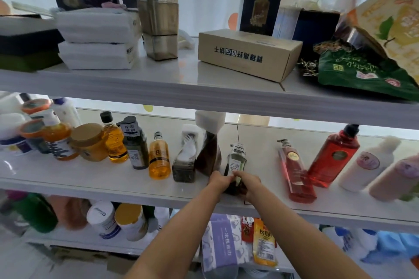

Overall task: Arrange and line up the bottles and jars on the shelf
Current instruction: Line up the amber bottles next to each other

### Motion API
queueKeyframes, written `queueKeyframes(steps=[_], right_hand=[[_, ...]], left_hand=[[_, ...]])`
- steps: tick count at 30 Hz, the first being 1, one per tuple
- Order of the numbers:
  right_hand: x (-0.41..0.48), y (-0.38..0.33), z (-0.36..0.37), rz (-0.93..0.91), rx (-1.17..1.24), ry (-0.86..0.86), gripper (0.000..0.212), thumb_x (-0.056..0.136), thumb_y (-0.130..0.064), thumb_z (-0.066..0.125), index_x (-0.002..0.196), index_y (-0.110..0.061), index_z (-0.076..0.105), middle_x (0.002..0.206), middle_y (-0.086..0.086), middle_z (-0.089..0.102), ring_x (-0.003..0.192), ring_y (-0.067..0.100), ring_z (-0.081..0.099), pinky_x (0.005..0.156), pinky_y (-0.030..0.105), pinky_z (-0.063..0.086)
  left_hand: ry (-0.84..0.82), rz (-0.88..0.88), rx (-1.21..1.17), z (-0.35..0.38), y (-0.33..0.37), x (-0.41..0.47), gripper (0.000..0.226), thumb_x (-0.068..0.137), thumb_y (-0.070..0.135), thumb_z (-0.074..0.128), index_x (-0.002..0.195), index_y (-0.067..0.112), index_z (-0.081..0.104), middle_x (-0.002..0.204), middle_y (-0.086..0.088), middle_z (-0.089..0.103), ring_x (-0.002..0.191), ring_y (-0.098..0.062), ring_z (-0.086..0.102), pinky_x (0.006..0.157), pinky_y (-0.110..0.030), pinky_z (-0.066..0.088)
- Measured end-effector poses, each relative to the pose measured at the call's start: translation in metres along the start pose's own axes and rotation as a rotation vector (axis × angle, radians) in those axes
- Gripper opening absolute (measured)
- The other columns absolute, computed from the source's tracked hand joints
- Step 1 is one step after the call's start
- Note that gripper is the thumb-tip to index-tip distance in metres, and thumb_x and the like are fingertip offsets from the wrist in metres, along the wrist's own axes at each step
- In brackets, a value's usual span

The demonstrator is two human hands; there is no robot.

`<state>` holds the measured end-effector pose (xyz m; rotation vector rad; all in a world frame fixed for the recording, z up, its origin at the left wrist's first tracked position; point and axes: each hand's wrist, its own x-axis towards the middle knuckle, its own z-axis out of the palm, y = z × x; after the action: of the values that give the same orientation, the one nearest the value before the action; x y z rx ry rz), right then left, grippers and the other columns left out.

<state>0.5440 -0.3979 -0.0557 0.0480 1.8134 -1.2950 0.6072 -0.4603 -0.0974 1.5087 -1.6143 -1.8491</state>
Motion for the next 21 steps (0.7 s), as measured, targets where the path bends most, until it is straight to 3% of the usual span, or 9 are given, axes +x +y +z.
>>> queueKeyframes(steps=[5,7,10,12,14,17,21], right_hand=[[-0.015,-0.002,-0.008,0.026,-0.001,-0.05,0.046,0.075,-0.009,0.075,0.114,0.005,0.056,0.11,0.026,0.063,0.102,0.039,0.063,0.089,0.05,0.053],[-0.019,-0.003,-0.011,0.03,0.004,-0.067,0.048,0.074,-0.009,0.076,0.115,0.004,0.055,0.108,0.025,0.063,0.098,0.037,0.063,0.079,0.047,0.056],[-0.02,-0.003,-0.015,0.034,0.031,-0.09,0.048,0.074,-0.006,0.075,0.115,0.002,0.051,0.101,0.022,0.059,0.09,0.035,0.058,0.056,0.039,0.051],[-0.021,0.0,-0.019,0.042,0.04,-0.13,0.049,0.073,-0.004,0.076,0.115,0.001,0.052,0.094,0.022,0.06,0.09,0.035,0.059,0.064,0.041,0.053],[-0.022,0.002,-0.024,0.048,0.046,-0.163,0.044,0.073,-0.002,0.075,0.112,0.002,0.055,0.085,0.02,0.06,0.09,0.034,0.06,0.072,0.043,0.053],[-0.024,0.006,-0.028,0.056,0.067,-0.209,0.039,0.073,0.0,0.075,0.108,0.002,0.058,0.085,0.02,0.063,0.082,0.032,0.062,0.066,0.043,0.054],[-0.03,0.011,-0.026,0.038,0.09,-0.222,0.035,0.072,0.0,0.077,0.102,0.003,0.06,0.079,0.019,0.064,0.068,0.028,0.062,0.057,0.039,0.053]], left_hand=[[-0.016,-0.017,-0.04,-0.003,-0.001,-0.015,0.078,0.07,0.04,0.076,0.124,-0.006,0.045,0.121,-0.02,0.059,0.111,-0.032,0.06,0.097,-0.042,0.05],[-0.023,-0.031,-0.064,-0.005,0.003,-0.027,0.07,0.078,0.033,0.073,0.127,-0.005,0.043,0.124,-0.02,0.058,0.113,-0.031,0.058,0.097,-0.041,0.05],[-0.026,-0.037,-0.161,-0.005,0.003,-0.04,0.059,0.083,0.019,0.07,0.128,-0.006,0.041,0.122,-0.022,0.058,0.106,-0.03,0.061,0.081,-0.037,0.055],[-0.032,-0.031,-0.2,-0.004,0.0,-0.044,0.05,0.085,0.011,0.067,0.126,-0.005,0.043,0.12,-0.022,0.058,0.1,-0.029,0.06,0.069,-0.031,0.054],[-0.039,-0.014,-0.218,-0.005,-0.002,-0.047,0.047,0.085,0.008,0.067,0.125,-0.004,0.048,0.12,-0.022,0.06,0.102,-0.029,0.061,0.077,-0.035,0.054],[-0.019,0.02,-0.205,-0.007,-0.003,-0.053,0.037,0.085,0.004,0.065,0.12,-0.004,0.056,0.118,-0.022,0.063,0.106,-0.033,0.062,0.095,-0.042,0.051],[-0.02,0.035,-0.229,-0.013,-0.005,-0.061,0.04,0.083,0.004,0.066,0.12,-0.009,0.055,0.116,-0.027,0.062,0.102,-0.036,0.063,0.089,-0.044,0.054]])
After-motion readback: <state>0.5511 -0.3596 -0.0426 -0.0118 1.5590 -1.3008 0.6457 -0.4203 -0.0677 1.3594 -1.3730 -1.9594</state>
